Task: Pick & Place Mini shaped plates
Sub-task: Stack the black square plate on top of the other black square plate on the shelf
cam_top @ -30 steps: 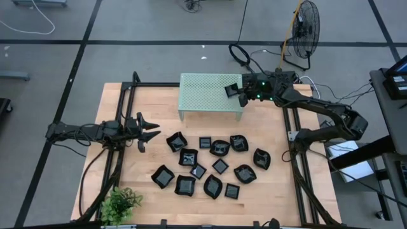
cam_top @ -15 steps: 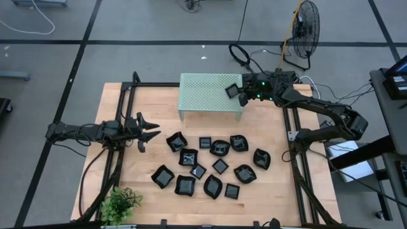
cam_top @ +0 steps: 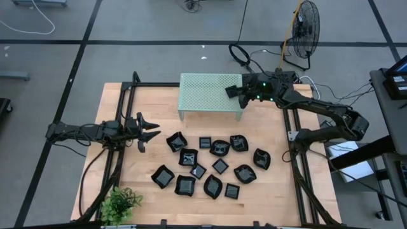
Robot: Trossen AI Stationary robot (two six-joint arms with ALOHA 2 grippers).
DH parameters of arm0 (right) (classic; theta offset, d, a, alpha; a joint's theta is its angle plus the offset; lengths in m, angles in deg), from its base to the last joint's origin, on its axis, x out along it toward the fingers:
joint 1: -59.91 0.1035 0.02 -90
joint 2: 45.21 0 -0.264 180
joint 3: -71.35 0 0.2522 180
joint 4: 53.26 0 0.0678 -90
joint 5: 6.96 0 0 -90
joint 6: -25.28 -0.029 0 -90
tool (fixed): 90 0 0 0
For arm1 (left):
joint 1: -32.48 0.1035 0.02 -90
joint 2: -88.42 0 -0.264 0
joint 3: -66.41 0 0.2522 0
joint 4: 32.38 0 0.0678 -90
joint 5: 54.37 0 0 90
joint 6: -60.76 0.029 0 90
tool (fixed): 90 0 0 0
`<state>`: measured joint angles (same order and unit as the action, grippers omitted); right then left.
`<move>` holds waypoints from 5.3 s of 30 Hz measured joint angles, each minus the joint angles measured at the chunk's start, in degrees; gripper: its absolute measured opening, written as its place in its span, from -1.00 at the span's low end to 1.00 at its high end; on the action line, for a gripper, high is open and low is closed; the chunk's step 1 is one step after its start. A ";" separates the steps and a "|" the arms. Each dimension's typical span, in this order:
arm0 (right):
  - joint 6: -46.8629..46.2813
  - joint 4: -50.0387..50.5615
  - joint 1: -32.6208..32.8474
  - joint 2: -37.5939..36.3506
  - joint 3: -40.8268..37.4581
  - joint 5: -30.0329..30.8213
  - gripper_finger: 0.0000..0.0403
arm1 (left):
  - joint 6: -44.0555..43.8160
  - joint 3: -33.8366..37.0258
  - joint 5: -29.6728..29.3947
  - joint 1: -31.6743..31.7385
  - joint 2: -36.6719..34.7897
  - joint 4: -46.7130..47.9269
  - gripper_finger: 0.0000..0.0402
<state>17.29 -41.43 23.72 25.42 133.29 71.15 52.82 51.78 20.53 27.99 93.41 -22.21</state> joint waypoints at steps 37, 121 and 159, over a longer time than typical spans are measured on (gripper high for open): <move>-18.27 38.07 63.49 29.03 20.50 10.34 -0.29 | 0.02 -0.02 0.00 0.00 0.00 0.25 -0.28; -30.71 30.31 66.98 25.97 18.82 16.72 -1.00 | 0.00 -0.01 -0.02 0.00 -0.02 0.00 -0.28; -31.69 21.35 28.76 3.28 18.82 18.06 -0.99 | 0.01 -0.01 -0.03 0.02 -0.01 0.00 -0.28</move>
<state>-14.40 -20.08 52.48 28.69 152.11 89.21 52.83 51.77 20.50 28.01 93.40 -22.22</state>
